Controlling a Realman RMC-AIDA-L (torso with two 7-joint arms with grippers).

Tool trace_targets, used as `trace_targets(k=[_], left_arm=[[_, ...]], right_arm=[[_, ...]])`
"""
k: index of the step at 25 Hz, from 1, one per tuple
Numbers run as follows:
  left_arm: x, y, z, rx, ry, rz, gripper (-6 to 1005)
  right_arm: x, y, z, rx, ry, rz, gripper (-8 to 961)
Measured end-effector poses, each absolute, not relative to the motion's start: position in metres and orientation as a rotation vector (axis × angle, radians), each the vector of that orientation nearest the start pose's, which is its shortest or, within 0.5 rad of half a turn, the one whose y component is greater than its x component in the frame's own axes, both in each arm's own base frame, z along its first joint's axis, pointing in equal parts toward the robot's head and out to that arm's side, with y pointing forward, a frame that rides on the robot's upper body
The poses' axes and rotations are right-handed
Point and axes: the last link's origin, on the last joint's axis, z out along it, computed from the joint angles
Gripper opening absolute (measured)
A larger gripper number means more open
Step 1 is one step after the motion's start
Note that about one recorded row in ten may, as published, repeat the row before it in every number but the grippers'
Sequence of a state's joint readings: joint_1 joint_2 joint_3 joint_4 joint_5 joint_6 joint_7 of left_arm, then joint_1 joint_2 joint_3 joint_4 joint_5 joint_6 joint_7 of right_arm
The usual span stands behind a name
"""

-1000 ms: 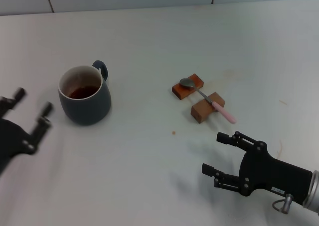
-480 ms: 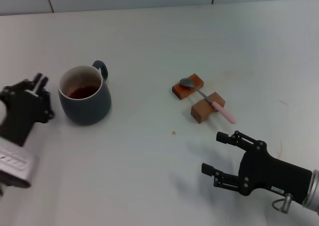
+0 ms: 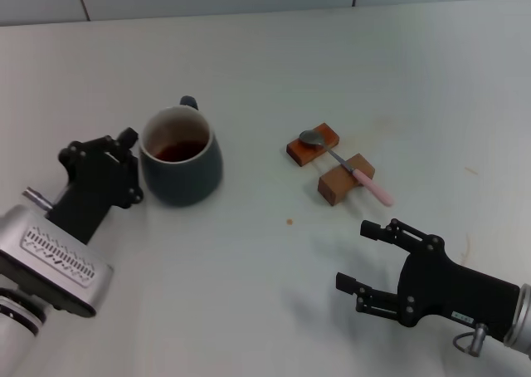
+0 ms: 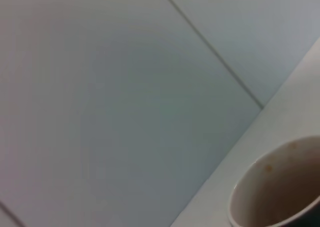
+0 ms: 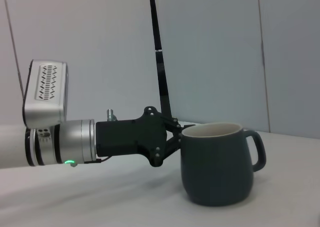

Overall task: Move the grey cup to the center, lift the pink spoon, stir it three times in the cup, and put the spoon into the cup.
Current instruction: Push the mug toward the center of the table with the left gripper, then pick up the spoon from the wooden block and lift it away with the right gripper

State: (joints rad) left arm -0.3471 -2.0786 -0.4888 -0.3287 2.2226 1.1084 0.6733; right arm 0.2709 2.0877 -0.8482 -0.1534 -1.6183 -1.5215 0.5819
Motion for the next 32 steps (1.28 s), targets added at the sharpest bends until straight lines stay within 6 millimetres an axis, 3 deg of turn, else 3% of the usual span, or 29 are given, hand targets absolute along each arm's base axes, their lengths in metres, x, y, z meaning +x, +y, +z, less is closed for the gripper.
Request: trace_targets(k=[14,19,23,26,30,32], left_arm=[[-0.284,0.266,-0.111,-2.090,0.132,-0.375,25],[-0.288,0.256,-0.103,-2.064,0.057,-0.461,35],[-0.294,0.240,-0.084,-1.990,-0.083,-0.624,42],[-0.301,0.230,-0.076,-2.009,-0.158,-0.726,48],[-0.306,0.213,-0.079,-2.220,-0.178,-0.816,56],[-0.306,0.207,-0.083,-2.275,-0.172,-0.819,122]], right_arm=[[0.321,0.208,-0.071,-2.498,0.460,0.865,834],[0.321,0.207,-0.068,-2.474,0.463,0.885,834],[0.318,0.202,-0.053,-2.369,0.484,1.002,834],[0.320,0.201,-0.034,-2.222,0.608,1.136,834],[0.332,0.205,-0.015,-2.049,0.856,1.246,834],[0.336,0.207,-0.009,-2.016,0.953,1.277,835]])
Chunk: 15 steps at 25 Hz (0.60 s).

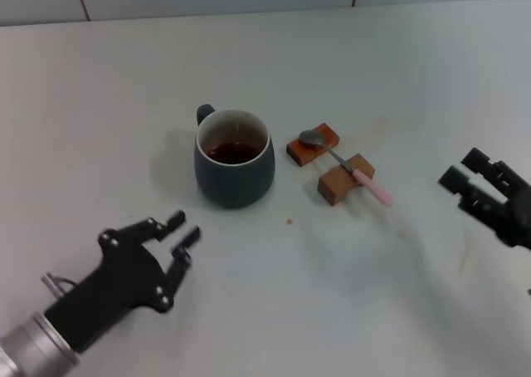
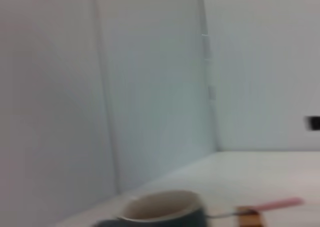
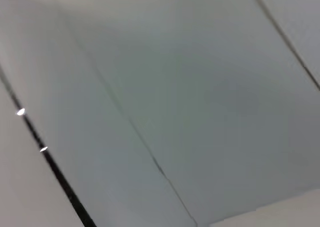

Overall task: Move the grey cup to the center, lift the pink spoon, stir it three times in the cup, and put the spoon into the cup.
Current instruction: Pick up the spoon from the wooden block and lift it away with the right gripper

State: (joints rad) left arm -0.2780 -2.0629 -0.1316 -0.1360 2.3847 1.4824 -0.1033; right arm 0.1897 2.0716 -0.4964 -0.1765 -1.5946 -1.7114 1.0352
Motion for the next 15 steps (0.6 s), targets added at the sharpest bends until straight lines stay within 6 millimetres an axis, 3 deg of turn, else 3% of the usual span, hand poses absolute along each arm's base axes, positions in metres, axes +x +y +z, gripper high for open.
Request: trace_targets(k=[7,15], left_arm=[[-0.305,0.202,-0.092,-2.318,-0.122,-0.780,320],[-0.303,0.206,-0.095,-2.310,-0.108,-0.762,492]], right_arm=[[0.353,0.221,-0.007,-1.883,1.388,1.294,834],[0.348,0.232,-0.027,-1.946,1.486,1.216,834]])
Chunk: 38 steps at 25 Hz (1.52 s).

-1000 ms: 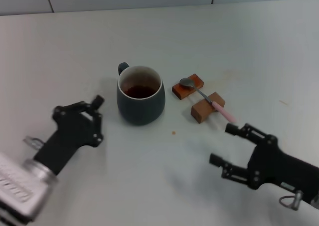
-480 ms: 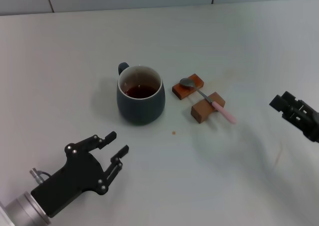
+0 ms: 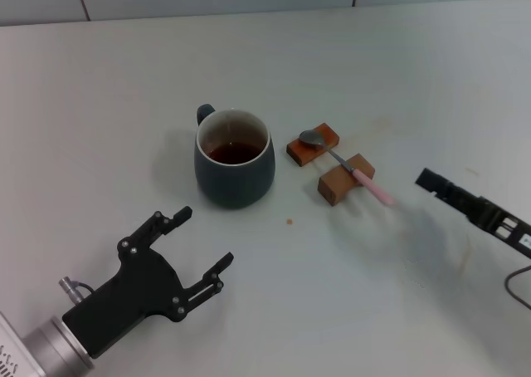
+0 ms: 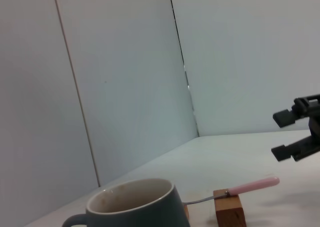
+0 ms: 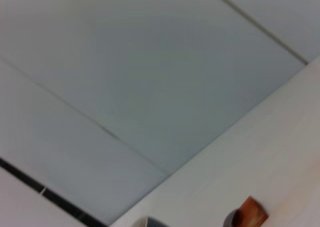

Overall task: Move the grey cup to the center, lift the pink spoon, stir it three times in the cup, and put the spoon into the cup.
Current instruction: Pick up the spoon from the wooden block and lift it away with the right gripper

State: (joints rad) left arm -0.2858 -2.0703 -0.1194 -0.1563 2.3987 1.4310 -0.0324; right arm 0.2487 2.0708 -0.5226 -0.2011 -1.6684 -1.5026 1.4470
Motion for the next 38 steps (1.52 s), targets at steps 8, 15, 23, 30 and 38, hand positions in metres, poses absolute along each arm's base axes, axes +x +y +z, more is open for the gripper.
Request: trace_targets(k=[8,15,23,30,38], left_arm=[[-0.304,0.210,-0.093,-2.293,-0.116,-0.752,856],[-0.304,0.210,-0.094,-2.293,-0.120,-0.748,856],[-0.306,0.208,-0.094,-2.291,-0.107,-0.737,857],[-0.306,0.207,-0.094,-2.291,-0.103,-0.736,857],[-0.306,0.206,-0.094,-2.294,-0.100,-0.740,857]], right_arm=[[0.342,0.242,-0.042,-2.016,1.512,1.136,830],[0.341,0.250,-0.051,-2.032,1.529,1.078,826],[0.335,0.260,-0.060,-2.048,1.532,1.044,822],[0.334,0.267,-0.062,-2.039,1.537,1.030,768],[0.331,0.269,-0.063,-2.051,1.541,1.029,542]])
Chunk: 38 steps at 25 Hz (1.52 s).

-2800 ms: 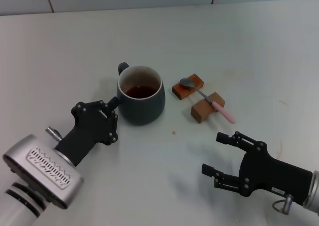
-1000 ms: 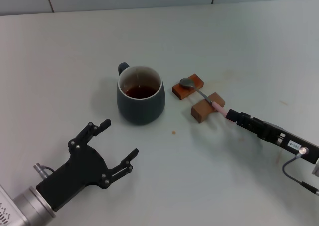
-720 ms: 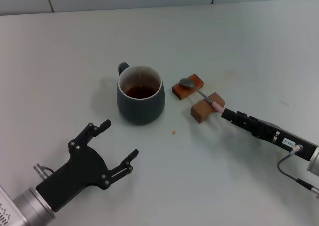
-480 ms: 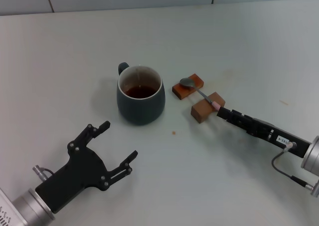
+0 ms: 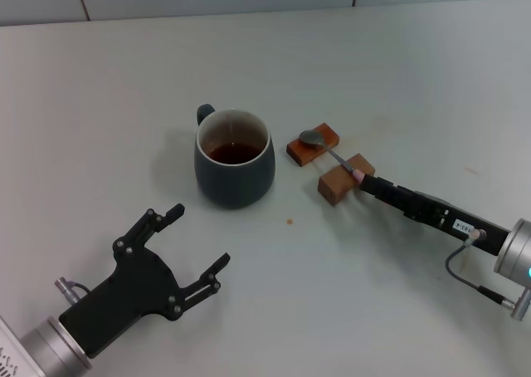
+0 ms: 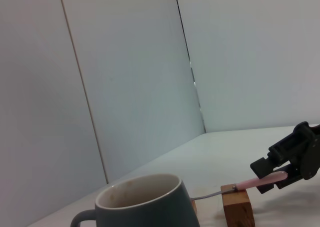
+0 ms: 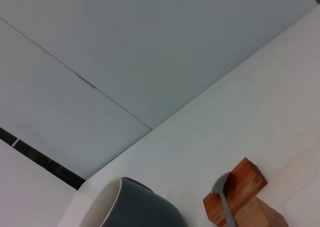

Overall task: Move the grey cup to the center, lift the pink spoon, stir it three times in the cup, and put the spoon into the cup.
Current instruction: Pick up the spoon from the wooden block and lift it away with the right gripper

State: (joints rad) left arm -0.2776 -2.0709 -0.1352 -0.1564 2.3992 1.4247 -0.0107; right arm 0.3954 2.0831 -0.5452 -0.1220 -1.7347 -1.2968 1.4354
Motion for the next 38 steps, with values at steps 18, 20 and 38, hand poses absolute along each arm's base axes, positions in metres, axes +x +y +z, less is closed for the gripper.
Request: trace_targets(k=[18,20,38], left_arm=[[-0.3049,0.2057,-0.0942,-2.298,-0.092,-0.742,851],[-0.3048,0.2056,-0.0942,-2.298,-0.092,-0.743,851],[-0.3038,0.2065,-0.0941,-2.299,-0.085,-0.747,849]], right_arm=[[0.3341,0.2694,-0.0694,-2.045,1.593,0.979,258],[0.3345,0.2689,-0.0698,-2.048,1.587,0.973,226],[0.3280,0.2648,-0.0712,-2.124,1.535,0.989,29]])
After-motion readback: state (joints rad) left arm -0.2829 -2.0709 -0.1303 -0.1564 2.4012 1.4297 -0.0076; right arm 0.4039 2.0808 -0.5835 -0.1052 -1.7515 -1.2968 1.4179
